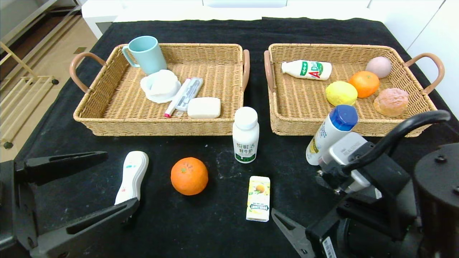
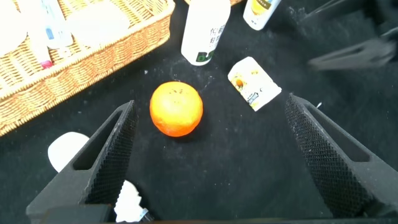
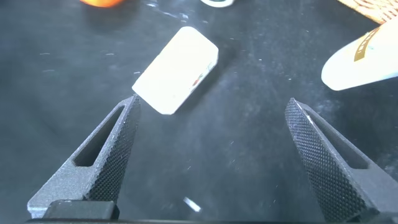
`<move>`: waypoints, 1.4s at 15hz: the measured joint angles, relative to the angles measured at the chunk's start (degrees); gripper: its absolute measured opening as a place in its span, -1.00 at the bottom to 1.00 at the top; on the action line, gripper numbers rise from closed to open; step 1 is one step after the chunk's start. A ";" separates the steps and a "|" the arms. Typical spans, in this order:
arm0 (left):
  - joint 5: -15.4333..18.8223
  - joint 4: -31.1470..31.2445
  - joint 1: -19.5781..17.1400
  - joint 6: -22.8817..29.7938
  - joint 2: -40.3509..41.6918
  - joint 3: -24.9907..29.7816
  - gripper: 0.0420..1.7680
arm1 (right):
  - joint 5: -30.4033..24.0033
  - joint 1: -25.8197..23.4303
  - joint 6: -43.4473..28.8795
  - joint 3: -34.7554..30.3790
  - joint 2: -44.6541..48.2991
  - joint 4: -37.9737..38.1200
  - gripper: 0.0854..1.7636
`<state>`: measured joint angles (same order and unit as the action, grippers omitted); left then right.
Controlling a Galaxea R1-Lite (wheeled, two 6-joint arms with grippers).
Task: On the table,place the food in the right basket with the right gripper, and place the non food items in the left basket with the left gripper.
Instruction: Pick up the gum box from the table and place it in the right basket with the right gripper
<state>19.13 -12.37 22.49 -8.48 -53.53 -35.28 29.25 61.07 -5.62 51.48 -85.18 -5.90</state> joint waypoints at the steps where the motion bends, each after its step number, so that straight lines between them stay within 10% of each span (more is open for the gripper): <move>1: 0.00 -0.02 0.00 0.02 0.09 -0.07 0.94 | 1.12 0.11 -0.28 0.94 -1.51 0.00 0.92; 21: 0.11 -0.02 0.16 -0.06 1.82 -0.41 0.94 | 9.69 -0.41 -9.25 13.68 -19.96 -0.18 0.92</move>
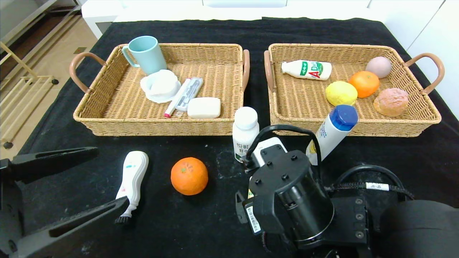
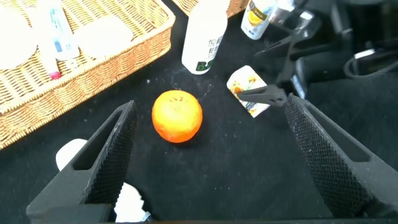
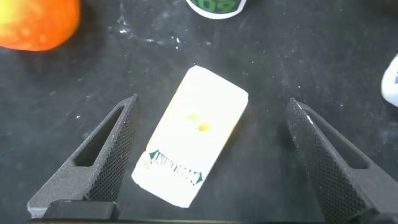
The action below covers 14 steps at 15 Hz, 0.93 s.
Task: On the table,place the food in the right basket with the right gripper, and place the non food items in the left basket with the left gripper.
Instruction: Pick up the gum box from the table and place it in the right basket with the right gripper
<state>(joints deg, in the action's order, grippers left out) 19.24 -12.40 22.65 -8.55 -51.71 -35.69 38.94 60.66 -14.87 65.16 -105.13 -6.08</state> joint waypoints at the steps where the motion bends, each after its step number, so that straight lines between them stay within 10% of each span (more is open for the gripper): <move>1: 0.00 0.00 0.02 0.00 0.04 0.00 0.94 | 0.01 -0.16 -0.06 0.05 -0.49 -0.04 0.92; 14: 0.00 0.00 0.02 0.00 1.17 -0.16 0.94 | 0.20 -0.49 -1.17 1.65 -4.55 0.00 0.93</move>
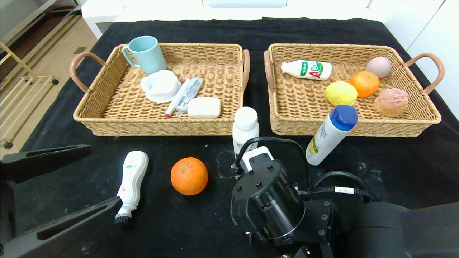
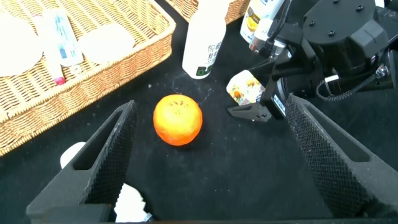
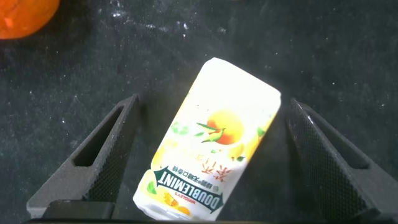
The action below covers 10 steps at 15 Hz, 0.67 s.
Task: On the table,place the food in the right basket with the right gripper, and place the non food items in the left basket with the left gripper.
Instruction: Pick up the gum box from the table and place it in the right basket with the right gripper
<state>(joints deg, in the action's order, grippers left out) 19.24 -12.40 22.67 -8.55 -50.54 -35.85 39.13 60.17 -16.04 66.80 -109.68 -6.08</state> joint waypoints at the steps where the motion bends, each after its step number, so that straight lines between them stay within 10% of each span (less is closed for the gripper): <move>1: -0.02 0.00 0.00 -0.02 0.02 0.00 0.94 | 0.00 -0.01 -0.02 0.00 -0.16 0.00 0.77; 6: 0.00 0.00 0.11 -0.10 0.18 0.02 0.94 | 0.00 -0.20 -0.11 0.00 -0.60 -0.02 -0.05; 10: 0.02 0.02 0.11 -0.11 0.33 0.02 0.94 | 0.00 -0.23 -0.13 -0.07 -0.88 -0.09 -0.13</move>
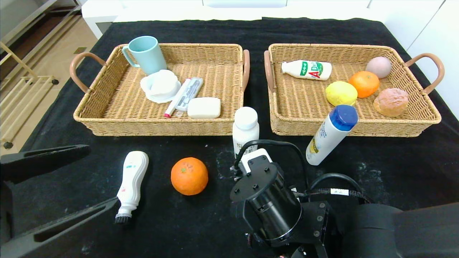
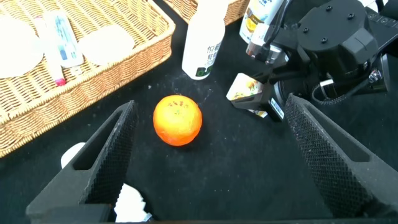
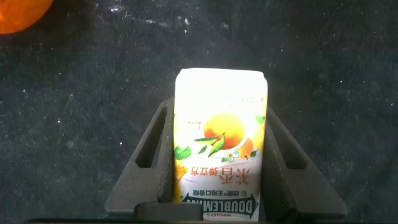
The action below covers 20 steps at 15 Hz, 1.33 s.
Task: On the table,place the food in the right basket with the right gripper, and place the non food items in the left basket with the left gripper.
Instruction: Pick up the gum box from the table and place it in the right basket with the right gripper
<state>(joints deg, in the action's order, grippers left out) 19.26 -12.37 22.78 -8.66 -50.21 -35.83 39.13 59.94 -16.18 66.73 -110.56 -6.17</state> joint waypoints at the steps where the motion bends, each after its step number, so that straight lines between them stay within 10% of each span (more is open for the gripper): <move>1: 0.02 -0.02 -0.02 0.01 0.02 -0.02 0.94 | 0.02 0.01 0.02 0.00 -0.02 0.00 -0.13; 20: 0.16 0.06 0.12 0.00 -0.37 0.41 0.94 | -4.82 5.94 -0.22 -16.54 17.86 1.32 -0.13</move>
<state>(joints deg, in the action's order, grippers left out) 19.42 -12.31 22.91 -8.66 -50.58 -35.41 34.32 65.88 -16.40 50.19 -92.70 -4.85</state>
